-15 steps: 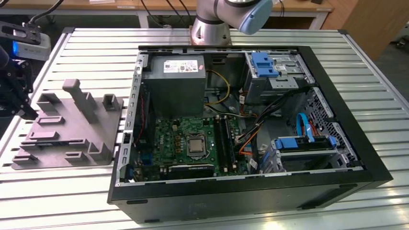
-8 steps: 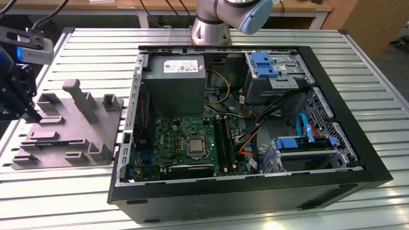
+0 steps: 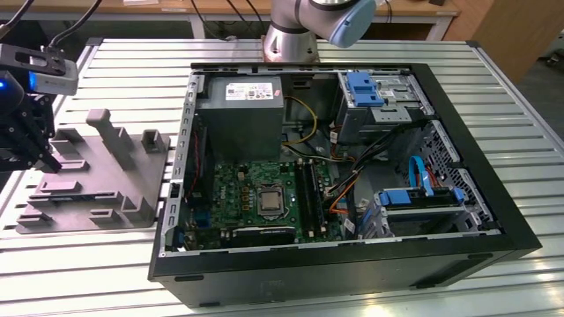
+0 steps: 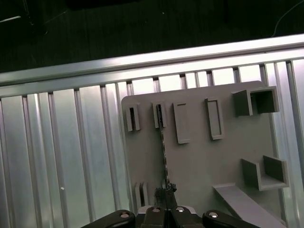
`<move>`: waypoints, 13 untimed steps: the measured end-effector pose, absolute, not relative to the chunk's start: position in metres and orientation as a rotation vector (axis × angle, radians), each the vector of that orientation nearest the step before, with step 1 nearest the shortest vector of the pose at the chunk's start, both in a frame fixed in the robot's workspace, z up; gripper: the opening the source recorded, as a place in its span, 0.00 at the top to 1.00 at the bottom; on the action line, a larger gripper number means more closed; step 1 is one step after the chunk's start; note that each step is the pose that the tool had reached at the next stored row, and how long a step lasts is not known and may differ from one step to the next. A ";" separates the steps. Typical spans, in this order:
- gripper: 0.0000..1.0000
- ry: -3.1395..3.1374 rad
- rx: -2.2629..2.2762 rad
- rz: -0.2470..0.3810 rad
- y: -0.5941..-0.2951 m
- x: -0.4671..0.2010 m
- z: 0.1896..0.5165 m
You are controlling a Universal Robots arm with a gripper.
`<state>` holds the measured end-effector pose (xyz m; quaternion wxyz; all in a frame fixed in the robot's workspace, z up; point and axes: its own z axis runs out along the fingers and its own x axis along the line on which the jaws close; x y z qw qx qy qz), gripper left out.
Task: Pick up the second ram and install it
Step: 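Pick up the second ram and move it above second insertion slot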
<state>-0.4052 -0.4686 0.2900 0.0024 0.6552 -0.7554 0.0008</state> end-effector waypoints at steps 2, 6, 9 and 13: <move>0.90 -2.370 2.056 0.002 -0.468 -0.405 0.289; 0.90 -2.370 2.056 0.003 -0.468 -0.405 0.284; 0.90 -2.370 2.056 0.003 -0.468 -0.405 0.279; 0.90 -2.369 2.057 0.003 -0.468 -0.405 0.274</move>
